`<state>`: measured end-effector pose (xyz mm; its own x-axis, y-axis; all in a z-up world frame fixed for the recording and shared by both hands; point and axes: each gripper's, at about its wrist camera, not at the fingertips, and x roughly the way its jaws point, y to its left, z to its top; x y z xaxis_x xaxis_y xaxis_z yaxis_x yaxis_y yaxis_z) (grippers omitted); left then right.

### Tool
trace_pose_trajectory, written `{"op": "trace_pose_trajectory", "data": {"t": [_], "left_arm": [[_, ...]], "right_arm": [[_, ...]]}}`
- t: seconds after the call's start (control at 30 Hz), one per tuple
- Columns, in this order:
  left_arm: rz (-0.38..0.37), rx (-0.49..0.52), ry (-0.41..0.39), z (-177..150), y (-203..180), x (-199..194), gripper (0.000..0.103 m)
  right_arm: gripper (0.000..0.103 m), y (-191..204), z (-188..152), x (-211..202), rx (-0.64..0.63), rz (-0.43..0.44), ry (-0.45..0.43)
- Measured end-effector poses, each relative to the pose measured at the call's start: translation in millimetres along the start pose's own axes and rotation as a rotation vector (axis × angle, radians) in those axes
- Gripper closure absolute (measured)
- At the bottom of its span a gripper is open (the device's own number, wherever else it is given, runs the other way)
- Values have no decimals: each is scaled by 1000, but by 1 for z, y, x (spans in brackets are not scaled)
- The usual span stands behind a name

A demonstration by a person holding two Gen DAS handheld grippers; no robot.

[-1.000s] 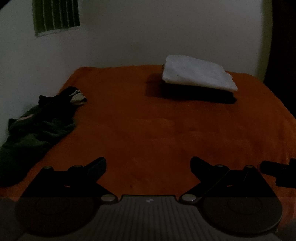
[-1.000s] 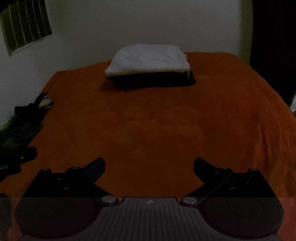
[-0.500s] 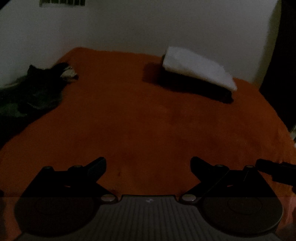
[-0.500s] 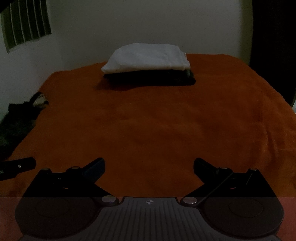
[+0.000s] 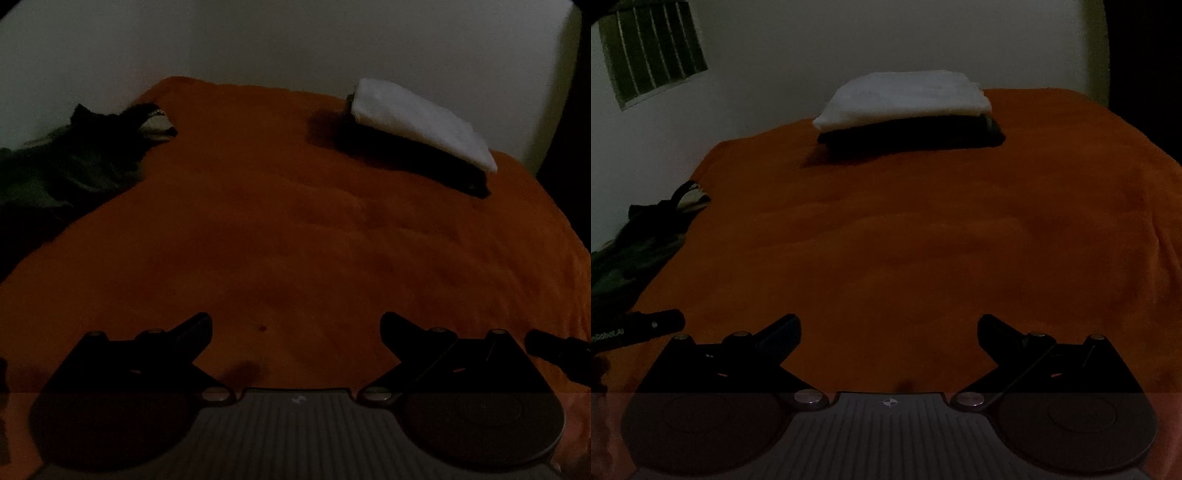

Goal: Fold clothes

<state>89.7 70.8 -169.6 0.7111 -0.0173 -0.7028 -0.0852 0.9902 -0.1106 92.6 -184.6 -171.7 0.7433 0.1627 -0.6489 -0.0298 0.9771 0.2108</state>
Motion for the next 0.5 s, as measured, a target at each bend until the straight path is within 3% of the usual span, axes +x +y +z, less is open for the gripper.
{"op": "trace_pose_trajectory", "data": {"t": [0.1, 0.23, 0.5], "left_arm": [[-9, -7, -12, 16, 25, -21, 0], [110, -4, -46, 32, 64, -49, 0], [301, -133, -62, 41, 172, -88, 0]], "right_arm": [[0, 16, 15, -3, -67, -13, -4], [0, 50, 36, -2, -137, 70, 4], [0, 131, 64, 9, -160, 229, 45]]}}
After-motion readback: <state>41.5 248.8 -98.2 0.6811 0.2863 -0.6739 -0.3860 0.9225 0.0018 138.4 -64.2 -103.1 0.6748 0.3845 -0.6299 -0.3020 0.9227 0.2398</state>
